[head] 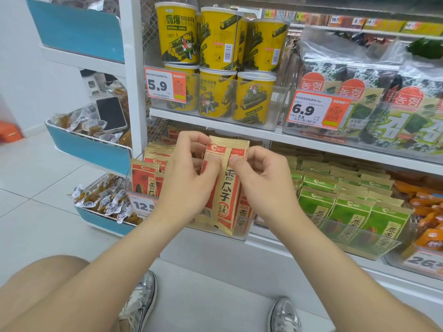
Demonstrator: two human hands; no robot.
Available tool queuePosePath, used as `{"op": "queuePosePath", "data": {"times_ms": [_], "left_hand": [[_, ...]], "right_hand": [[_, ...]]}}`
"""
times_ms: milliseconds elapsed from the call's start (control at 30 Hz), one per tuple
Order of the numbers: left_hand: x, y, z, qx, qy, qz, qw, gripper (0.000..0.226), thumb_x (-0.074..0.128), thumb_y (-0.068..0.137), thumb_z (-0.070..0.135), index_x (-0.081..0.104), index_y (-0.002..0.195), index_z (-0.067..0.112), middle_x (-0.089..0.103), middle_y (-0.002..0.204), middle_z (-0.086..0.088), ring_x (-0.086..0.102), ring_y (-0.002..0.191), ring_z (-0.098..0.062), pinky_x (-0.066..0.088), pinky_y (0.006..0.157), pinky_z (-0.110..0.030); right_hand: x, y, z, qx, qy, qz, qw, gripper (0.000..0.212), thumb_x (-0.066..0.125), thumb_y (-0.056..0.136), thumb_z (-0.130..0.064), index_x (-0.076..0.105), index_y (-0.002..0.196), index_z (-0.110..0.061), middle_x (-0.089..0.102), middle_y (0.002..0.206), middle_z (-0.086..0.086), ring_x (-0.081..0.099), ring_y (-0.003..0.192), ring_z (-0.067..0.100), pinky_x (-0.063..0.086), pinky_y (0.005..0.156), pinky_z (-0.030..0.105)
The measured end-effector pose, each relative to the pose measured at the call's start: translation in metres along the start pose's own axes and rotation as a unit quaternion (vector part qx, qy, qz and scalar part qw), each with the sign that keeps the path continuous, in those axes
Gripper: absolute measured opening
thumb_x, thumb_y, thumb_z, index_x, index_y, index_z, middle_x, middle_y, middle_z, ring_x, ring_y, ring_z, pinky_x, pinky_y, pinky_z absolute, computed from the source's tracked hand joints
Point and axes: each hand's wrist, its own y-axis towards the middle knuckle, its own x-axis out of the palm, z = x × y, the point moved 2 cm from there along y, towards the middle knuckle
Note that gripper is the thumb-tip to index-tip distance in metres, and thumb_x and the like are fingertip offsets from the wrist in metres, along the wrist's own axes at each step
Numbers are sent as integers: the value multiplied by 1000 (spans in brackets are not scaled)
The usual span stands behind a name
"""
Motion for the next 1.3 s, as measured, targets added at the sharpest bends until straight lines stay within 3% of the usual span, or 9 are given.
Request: {"op": "queuePosePath", "data": {"times_ms": [167, 333, 467, 567, 700, 867, 1033, 1167, 1300], "left_hand": [[2, -4, 1, 32, 44, -15, 998, 28, 77, 94, 48, 60, 103, 28, 70, 99, 11, 70, 86, -14, 60, 75, -44], [2, 0, -4, 34, 51, -13, 998, 28, 76, 94, 51, 62, 102, 29, 73, 99, 13, 72, 92, -13, 61, 84, -48], [6, -3, -8, 56, 92, -5, 994, 16, 68, 97, 41, 59, 99, 29, 73, 87, 6, 72, 81, -17, 60, 78, -46], [10, -5, -10, 77, 109, -23, 991, 10, 59, 105, 33, 56, 97, 27, 72, 79, 3, 71, 73, -18, 57, 70, -47], [10, -6, -10, 74, 83, -58, 992, 17, 52, 112, 28, 58, 98, 20, 69, 75, -3, 65, 68, -25, 52, 65, -53], [8, -1, -13, 40, 32, -78, 996, 16, 54, 112, 26, 59, 99, 18, 70, 83, -12, 64, 78, -39, 54, 70, -57], [10, -4, -9, 64, 30, -104, 992, 7, 60, 109, 31, 60, 105, 24, 74, 94, 3, 74, 84, -21, 60, 75, -53], [10, -4, -7, 68, 58, -124, 988, 19, 64, 104, 27, 53, 119, 31, 72, 110, 13, 73, 97, -11, 61, 84, -46], [3, 0, -11, 26, 120, -107, 987, 34, 66, 101, 37, 43, 126, 34, 67, 111, 20, 72, 94, -6, 64, 78, -41]], "right_hand": [[0, -4, 0, -51, -56, 19, 997, 35, 61, 107, -32, 67, 76, -20, 69, 72, 8, 61, 67, 22, 55, 70, 51], [-1, -7, 4, -84, -64, 21, 994, 29, 59, 105, -31, 66, 80, -18, 70, 71, 2, 66, 69, 25, 55, 65, 45], [-1, -10, 5, -75, -72, -13, 994, 32, 61, 100, -33, 62, 75, -14, 66, 63, 0, 59, 60, 20, 53, 59, 47], [-2, -11, 1, -72, -96, -13, 993, 39, 65, 101, -25, 52, 66, -15, 53, 54, -6, 45, 55, 8, 40, 55, 34], [-2, -14, -8, -170, -189, 25, 967, 44, 66, 101, -19, 43, 64, -25, 41, 53, -11, 42, 55, 8, 29, 55, 23], [2, -17, -13, -265, -236, 32, 934, 35, 66, 101, -17, 44, 79, -32, 35, 64, -25, 41, 62, -7, 29, 62, 10], [-10, -11, -2, -186, -207, 58, 959, 37, 62, 103, -19, 57, 66, -15, 51, 54, -3, 47, 55, 16, 37, 55, 35], [-13, -10, -6, -115, -138, 98, 979, 29, 61, 105, -18, 76, 79, -16, 67, 62, 2, 46, 47, 11, 45, 53, 34], [-15, -3, -2, -23, -22, 148, 988, 28, 56, 108, -27, 74, 89, -19, 78, 80, 5, 76, 74, 30, 63, 65, 53]]}}
